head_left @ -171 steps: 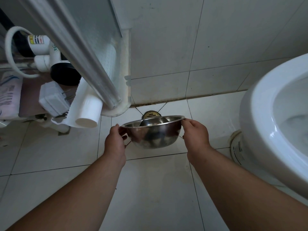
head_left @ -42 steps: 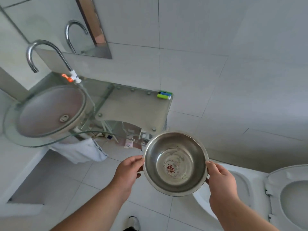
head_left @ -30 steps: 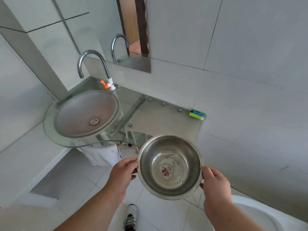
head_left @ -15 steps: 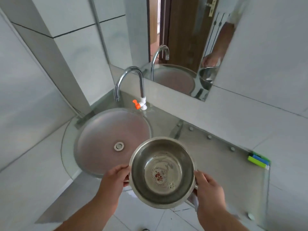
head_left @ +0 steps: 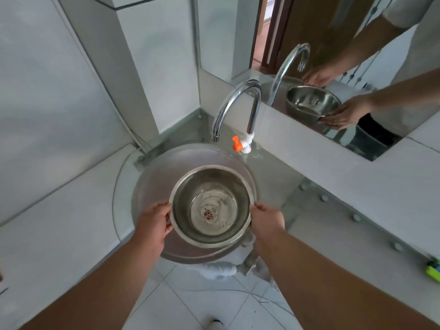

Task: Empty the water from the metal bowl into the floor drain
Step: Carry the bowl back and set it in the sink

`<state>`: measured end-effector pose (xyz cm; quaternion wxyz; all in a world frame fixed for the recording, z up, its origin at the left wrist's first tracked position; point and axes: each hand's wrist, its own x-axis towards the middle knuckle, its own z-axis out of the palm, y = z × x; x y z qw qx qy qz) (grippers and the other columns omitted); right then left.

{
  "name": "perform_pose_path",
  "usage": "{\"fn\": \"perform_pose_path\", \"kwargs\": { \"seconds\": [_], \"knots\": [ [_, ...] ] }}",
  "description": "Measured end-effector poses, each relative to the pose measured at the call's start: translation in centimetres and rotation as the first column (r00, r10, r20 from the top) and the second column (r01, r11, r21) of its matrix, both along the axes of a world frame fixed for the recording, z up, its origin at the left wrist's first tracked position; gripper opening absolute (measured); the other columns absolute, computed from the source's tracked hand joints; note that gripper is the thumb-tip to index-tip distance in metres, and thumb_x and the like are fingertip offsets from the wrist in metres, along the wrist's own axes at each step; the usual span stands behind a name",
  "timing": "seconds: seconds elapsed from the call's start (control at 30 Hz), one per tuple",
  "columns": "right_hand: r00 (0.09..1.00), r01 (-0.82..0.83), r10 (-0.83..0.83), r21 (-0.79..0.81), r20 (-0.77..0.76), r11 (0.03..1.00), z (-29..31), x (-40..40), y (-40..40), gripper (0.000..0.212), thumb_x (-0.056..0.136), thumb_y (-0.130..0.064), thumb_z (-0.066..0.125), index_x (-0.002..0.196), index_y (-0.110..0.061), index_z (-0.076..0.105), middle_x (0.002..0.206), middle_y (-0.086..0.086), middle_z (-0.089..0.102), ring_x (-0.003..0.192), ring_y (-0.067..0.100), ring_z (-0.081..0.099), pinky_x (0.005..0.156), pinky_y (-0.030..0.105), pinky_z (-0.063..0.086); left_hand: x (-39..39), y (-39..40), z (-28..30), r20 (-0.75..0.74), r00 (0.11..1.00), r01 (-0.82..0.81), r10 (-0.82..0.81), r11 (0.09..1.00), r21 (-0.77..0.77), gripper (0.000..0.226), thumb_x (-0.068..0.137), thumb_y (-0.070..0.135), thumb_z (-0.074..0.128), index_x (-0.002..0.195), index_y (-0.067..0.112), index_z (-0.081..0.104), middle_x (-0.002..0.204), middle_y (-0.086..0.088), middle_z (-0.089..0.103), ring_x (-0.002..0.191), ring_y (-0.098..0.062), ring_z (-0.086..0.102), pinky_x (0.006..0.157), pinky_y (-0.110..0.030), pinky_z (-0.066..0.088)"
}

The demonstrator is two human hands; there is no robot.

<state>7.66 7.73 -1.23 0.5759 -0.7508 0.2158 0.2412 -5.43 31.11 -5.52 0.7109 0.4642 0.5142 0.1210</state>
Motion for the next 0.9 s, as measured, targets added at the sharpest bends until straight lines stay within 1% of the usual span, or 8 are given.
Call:
{"fn": "perform_pose_path", "kwargs": {
  "seconds": [0.1, 0.2, 0.33, 0.47, 0.57, 0.67, 0.73, 0.9],
  "knots": [
    [0.999, -0.04, 0.04, -0.056, -0.009, 0.998, -1.6, 1.6, 2.3, 0.026, 0.093, -0.011, 0.067, 0.076, -0.021, 0.084, 0.07, 0.007, 0.075, 0.063, 0.023, 0.061, 0.057, 0.035, 0.057, 1.5, 1.7, -1.4, -0.032, 0.999, -0.034, 0.034, 0.999, -0.014, 0.015, 0.101, 0.01, 0.067, 0.093, 0.016, 0.078, 0.072, -0.001, 0.08, 0.084, -0.025, 0.07, 0.079, -0.038, 0.056],
    [0.999, -0.034, 0.033, -0.065, -0.011, 0.997, -3.6, 2.9, 4.4, 0.021, 0.093, -0.007, 0.065, 0.084, -0.014, 0.083, 0.074, 0.008, 0.076, 0.064, 0.024, 0.059, 0.058, 0.03, 0.052, 3.0, 3.3, -3.1, -0.033, 0.999, -0.021, 0.02, 1.0, -0.011, 0.015, 0.102, 0.01, 0.063, 0.104, 0.013, 0.078, 0.079, -0.004, 0.077, 0.079, -0.024, 0.069, 0.073, -0.036, 0.055],
    [0.998, -0.057, 0.057, -0.108, 0.001, 0.993, -5.9, 3.9, 6.9, 0.015, 0.086, 0.002, 0.057, 0.082, 0.006, 0.07, 0.071, 0.009, 0.053, 0.071, 0.022, 0.041, 0.06, 0.038, 0.038, 4.3, 4.9, -5.2, -0.065, 0.995, -0.076, 0.074, 0.997, -0.017, 0.018, 0.105, 0.007, 0.058, 0.104, 0.015, 0.074, 0.083, -0.008, 0.076, 0.074, -0.025, 0.068, 0.068, -0.036, 0.055],
    [0.998, -0.066, 0.065, -0.125, -0.016, 0.99, -7.2, 4.0, 8.6, 0.032, 0.08, 0.007, 0.051, 0.069, -0.018, 0.067, 0.065, 0.006, 0.043, 0.071, 0.023, 0.031, 0.057, 0.037, 0.032, 5.0, 5.8, -6.4, -0.086, 0.994, -0.071, 0.07, 0.997, -0.002, 0.021, 0.103, 0.007, 0.06, 0.113, 0.013, 0.078, 0.092, -0.012, 0.077, 0.075, -0.026, 0.067, 0.07, -0.036, 0.053],
    [0.996, -0.048, 0.04, -0.108, -0.079, 0.993, -8.2, 4.2, 9.0, 0.026, 0.081, 0.007, 0.054, 0.073, -0.01, 0.073, 0.051, 0.0, 0.055, 0.054, 0.021, 0.038, 0.047, 0.029, 0.037, 5.0, 6.4, -7.2, -0.097, 0.994, -0.057, 0.057, 0.998, 0.002, 0.029, 0.105, 0.008, 0.059, 0.128, 0.006, 0.077, 0.107, -0.018, 0.076, 0.084, -0.03, 0.067, 0.078, -0.041, 0.054],
    [0.994, -0.014, 0.007, -0.067, -0.109, 0.998, -8.9, 4.4, 9.3, 0.027, 0.083, 0.005, 0.06, 0.085, -0.013, 0.08, 0.072, 0.011, 0.08, 0.059, 0.021, 0.057, 0.054, 0.03, 0.049, 5.0, 6.7, -7.9, -0.102, 0.994, -0.043, 0.043, 0.999, -0.001, 0.03, 0.105, 0.007, 0.058, 0.13, 0.004, 0.076, 0.111, -0.021, 0.077, 0.088, -0.032, 0.068, 0.078, -0.042, 0.054],
    [0.992, 0.001, -0.009, -0.066, -0.125, 0.998, -9.4, 4.3, 9.3, 0.029, 0.083, 0.006, 0.059, 0.082, -0.014, 0.08, 0.083, 0.013, 0.083, 0.067, 0.023, 0.061, 0.06, 0.031, 0.052, 4.9, 6.7, -8.3, -0.106, 0.994, -0.029, 0.029, 1.0, -0.007, 0.03, 0.106, 0.005, 0.057, 0.13, 0.0, 0.075, 0.111, -0.023, 0.077, 0.089, -0.032, 0.068, 0.078, -0.041, 0.053],
    [0.986, -0.005, -0.002, -0.043, -0.168, 0.999, -9.9, 4.2, 9.5, 0.032, 0.085, 0.003, 0.055, 0.089, -0.013, 0.081, 0.076, 0.003, 0.076, 0.065, 0.022, 0.055, 0.058, 0.03, 0.048, 4.6, 6.5, -9.2, -0.154, 0.988, -0.025, 0.025, 1.0, 0.005, 0.03, 0.106, 0.003, 0.056, 0.131, -0.004, 0.071, 0.086, -0.012, 0.067, 0.07, -0.026, 0.057, 0.064, -0.033, 0.045]
  ]
}}
